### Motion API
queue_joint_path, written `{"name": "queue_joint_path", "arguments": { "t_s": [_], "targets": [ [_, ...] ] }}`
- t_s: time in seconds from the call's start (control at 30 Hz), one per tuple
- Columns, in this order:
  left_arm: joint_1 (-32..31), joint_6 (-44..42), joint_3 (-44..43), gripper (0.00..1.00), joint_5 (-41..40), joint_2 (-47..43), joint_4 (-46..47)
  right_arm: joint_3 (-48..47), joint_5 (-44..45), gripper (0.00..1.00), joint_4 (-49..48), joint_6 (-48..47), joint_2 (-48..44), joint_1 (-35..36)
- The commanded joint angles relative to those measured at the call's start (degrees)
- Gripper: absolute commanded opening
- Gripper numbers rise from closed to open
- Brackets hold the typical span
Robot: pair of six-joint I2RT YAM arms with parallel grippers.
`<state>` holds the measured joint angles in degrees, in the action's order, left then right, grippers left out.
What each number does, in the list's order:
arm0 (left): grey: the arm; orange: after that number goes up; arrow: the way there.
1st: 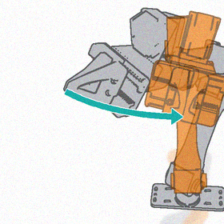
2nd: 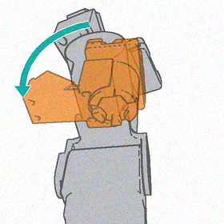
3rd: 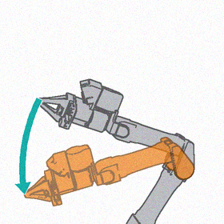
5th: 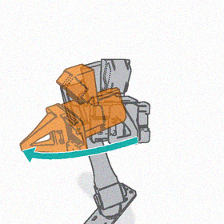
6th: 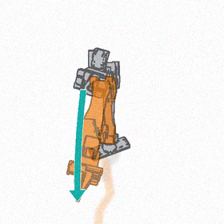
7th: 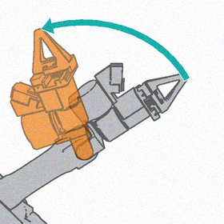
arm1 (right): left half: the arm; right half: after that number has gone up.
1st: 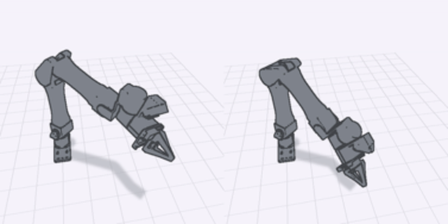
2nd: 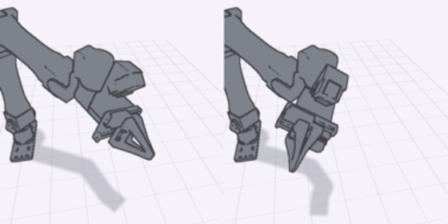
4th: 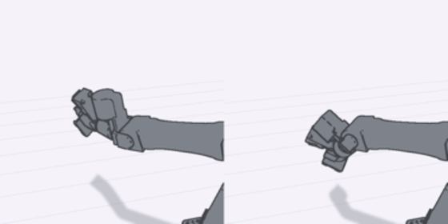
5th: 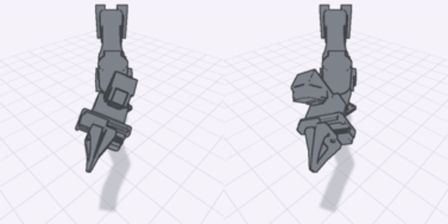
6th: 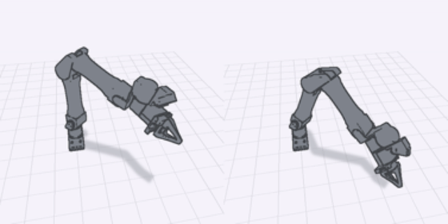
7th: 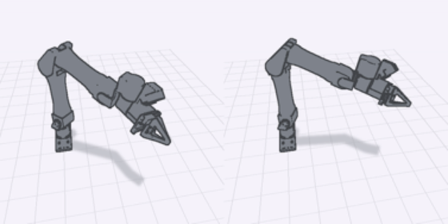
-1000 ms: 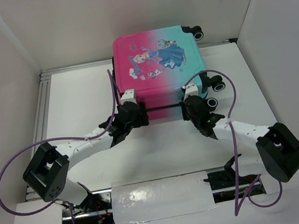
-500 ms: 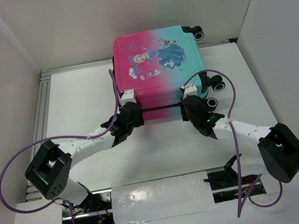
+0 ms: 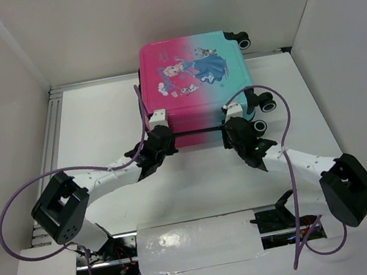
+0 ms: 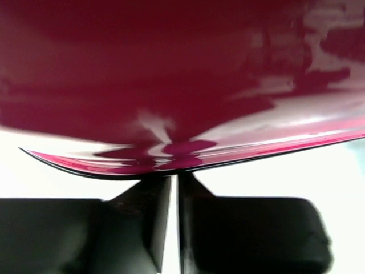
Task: Pack the luggage
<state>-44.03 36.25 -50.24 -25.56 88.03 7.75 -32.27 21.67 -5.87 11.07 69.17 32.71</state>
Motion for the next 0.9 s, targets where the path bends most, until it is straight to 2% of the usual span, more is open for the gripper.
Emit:
{"name": "queue_joint_path", "arguments": {
  "t_s": [0.0, 0.03, 0.07, 0.1, 0.13, 0.3, 0.47, 0.67, 0.87],
  "targets": [
    [0.52, -1.01, -0.21, 0.18, -2.30, 1.61, 3.42, -2.88, 0.91, 0.00, -2.13, 0.10, -2.19, 0.87],
    [0.52, -1.01, -0.73, 0.16, -2.82, 1.62, 3.41, -2.88, 0.92, 0.00, -2.13, 0.09, -2.19, 0.87],
    [0.52, -1.01, -0.74, 0.09, -2.83, 2.32, 3.41, -2.88, 0.92, 0.00, -2.13, 0.09, -2.19, 0.87],
    [0.52, -1.01, -0.74, 0.09, -2.83, 2.32, 2.80, -2.88, 1.53, 0.00, -2.13, 0.09, -2.19, 0.87],
    [0.52, -0.48, -0.74, 0.00, -3.44, 2.93, 2.80, -2.88, 1.53, 0.00, -2.13, 0.79, -1.67, 0.87],
    [1.14, 0.75, 0.04, 0.00, -4.06, 2.94, 1.57, -2.36, 3.37, 0.00, -0.56, 4.13, -1.14, 0.34],
    [5.18, 1.89, 3.82, 0.00, -1.51, -0.83, 1.04, -1.83, 5.84, 0.00, 2.44, 8.25, -1.14, -1.16],
    [9.48, 2.42, 8.92, 0.00, -0.19, -7.77, 0.51, 1.15, 4.00, 0.00, 3.49, 10.98, -5.09, -6.60],
    [12.12, 3.56, 10.16, 0.00, -1.42, -9.72, -3.70, 2.65, 3.99, 0.00, 4.90, 13.10, -6.85, -10.91]
  ]
}}
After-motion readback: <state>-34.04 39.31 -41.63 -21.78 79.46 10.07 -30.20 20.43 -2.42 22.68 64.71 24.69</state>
